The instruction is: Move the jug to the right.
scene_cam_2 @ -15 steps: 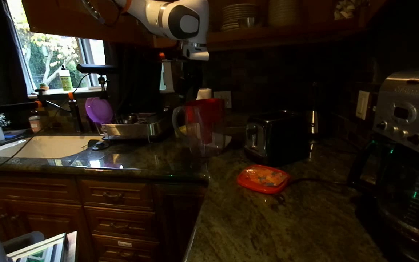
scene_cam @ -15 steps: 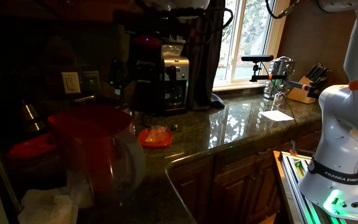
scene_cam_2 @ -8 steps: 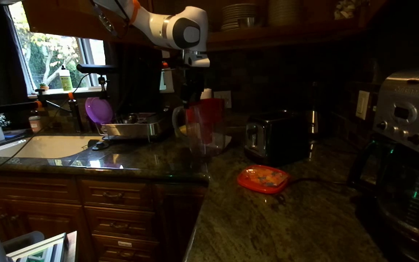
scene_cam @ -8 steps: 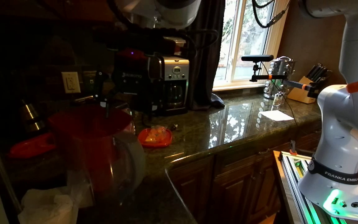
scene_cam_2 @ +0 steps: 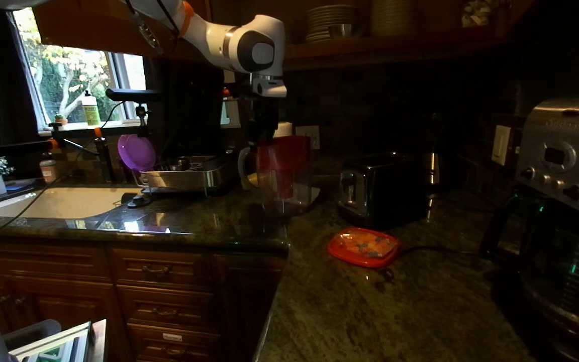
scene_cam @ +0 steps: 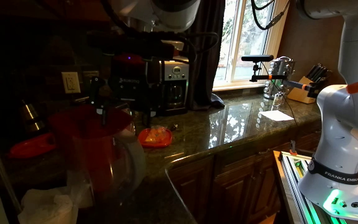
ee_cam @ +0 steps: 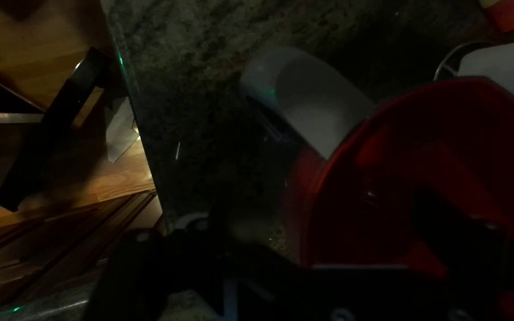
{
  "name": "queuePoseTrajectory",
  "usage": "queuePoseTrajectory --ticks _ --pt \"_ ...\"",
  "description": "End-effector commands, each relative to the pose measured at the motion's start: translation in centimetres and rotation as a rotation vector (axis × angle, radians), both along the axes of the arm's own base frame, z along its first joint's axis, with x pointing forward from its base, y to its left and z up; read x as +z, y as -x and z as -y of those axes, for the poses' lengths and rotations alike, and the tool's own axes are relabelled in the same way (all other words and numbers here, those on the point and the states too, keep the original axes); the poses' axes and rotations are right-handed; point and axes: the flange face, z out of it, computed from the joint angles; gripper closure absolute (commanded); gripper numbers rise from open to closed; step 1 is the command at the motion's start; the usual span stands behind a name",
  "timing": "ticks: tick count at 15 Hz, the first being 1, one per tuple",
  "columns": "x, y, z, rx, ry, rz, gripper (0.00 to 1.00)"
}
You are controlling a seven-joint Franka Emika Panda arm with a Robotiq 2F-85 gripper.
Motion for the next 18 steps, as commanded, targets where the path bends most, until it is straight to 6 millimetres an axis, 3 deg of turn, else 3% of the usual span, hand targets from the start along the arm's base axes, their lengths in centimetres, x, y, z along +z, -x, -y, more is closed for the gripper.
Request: queuePoseTrajectory --ticks 1,7,9,10,18 --pt "-1.4 -0.5 -1.3 0.001 -0.016 -0.022 0.00" --pt "-2.8 -1.1 -1.3 -0.013 0.001 -0.048 0.02" --pt "-2.9 -1.2 -1.2 -0.011 0.006 -0.052 0.16" --pt "-2.8 -1.3 -1.2 -0.014 0.007 -0.051 0.33" --pt "-2.7 -1.4 -1.3 0.021 0.025 -0.081 0.95"
